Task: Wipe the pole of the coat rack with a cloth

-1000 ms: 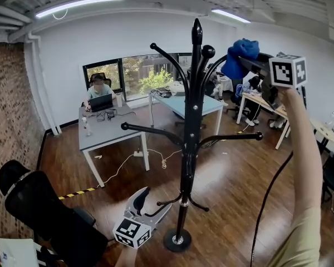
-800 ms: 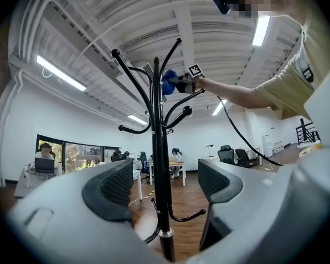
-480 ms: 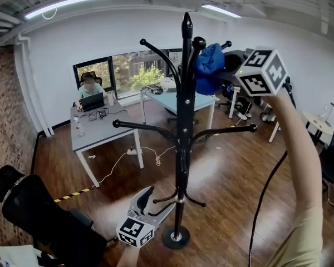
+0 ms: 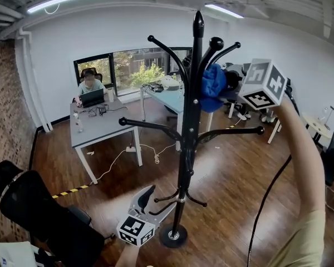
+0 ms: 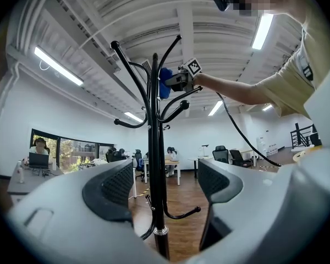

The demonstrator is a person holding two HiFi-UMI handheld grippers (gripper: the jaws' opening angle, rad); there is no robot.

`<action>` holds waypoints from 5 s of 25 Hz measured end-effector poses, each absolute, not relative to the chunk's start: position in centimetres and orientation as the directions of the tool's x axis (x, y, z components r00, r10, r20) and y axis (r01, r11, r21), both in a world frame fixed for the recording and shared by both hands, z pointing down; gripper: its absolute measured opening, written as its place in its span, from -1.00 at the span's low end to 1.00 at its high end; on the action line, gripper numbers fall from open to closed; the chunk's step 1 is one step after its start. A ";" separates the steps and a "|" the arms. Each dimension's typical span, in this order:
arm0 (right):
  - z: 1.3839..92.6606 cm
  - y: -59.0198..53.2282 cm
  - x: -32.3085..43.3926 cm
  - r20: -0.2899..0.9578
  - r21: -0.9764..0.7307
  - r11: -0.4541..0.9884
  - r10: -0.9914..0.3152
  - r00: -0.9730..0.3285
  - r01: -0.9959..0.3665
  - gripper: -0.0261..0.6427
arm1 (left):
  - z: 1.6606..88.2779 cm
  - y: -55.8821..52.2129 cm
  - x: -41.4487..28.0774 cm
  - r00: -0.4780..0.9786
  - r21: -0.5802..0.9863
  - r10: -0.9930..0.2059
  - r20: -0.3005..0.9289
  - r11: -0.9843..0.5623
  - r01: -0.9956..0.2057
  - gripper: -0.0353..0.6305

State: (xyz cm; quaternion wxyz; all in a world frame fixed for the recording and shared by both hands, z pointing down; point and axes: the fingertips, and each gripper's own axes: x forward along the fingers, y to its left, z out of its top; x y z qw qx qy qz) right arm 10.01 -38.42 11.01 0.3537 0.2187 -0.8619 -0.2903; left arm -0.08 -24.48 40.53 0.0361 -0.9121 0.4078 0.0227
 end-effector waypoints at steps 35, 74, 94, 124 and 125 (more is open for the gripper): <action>0.6 -39.9 -9.1 -0.123 0.922 -0.015 -0.959 -0.256 -0.387 -0.50 | 39.5 -21.8 -10.5 0.687 0.004 -0.711 -0.149 -0.695 -0.719 0.13; 19.9 -37.5 3.5 0.261 0.888 0.251 -0.965 -0.027 -0.386 -0.52 | 42.3 -21.5 -7.0 0.786 0.036 -0.610 -0.101 -0.792 -0.610 0.13; 19.1 -31.2 4.3 0.416 0.763 0.512 -0.856 -0.307 -0.395 -0.50 | 43.5 -21.4 -3.5 0.772 0.085 -0.629 -0.094 -0.778 -0.623 0.13; 14.8 -24.9 -3.5 0.047 0.827 0.436 -0.682 -0.730 -0.354 -0.50 | 45.5 -20.6 -5.4 0.700 0.110 -0.713 -0.043 -0.699 -0.706 0.13; 14.4 -24.5 -2.0 -0.014 0.812 0.406 -0.705 -0.709 -0.419 -0.50 | 45.4 -20.7 -5.3 0.700 0.106 -0.713 -0.042 -0.700 -0.706 0.13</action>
